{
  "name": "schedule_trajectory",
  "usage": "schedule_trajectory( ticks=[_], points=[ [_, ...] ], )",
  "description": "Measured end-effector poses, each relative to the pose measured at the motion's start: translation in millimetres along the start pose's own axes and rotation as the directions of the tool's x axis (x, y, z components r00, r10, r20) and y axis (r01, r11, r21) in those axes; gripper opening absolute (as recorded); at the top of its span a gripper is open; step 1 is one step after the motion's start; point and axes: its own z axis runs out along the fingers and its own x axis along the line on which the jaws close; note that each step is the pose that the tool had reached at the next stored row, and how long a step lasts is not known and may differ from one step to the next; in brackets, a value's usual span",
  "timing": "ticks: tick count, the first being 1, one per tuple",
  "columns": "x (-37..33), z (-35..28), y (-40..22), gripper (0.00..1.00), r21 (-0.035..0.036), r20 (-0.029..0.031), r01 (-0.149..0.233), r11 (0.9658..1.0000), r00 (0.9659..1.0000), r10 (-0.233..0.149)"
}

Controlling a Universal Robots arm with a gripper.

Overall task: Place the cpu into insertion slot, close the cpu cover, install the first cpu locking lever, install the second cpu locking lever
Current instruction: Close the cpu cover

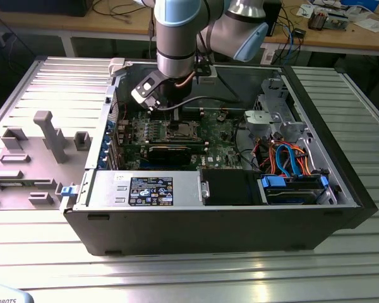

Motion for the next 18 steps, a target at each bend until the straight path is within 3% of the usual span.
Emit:
schedule_trajectory(
  ticks=[5, 9, 12, 18],
  points=[
    [-0.8, -0.3, 15.2, 0.11, 0.0, 0.0006, 0.0, 1.0, 1.0, 0.0],
    [-0.5, -8.0, 17.8, 0.11, 0.0, 0.0012, 0.0, 1.0, 1.0, 0.0],
    [-0.8, -8.1, 23.3, 0.11, 0.0001, 0.0024, 0.0, 1.0, 1.0, 0.0],
    [-0.9, -8.1, 24.1, 0.11, 0.0001, 0.0025, 0.0, 1.0, 1.0, 0.0]
  ],
)
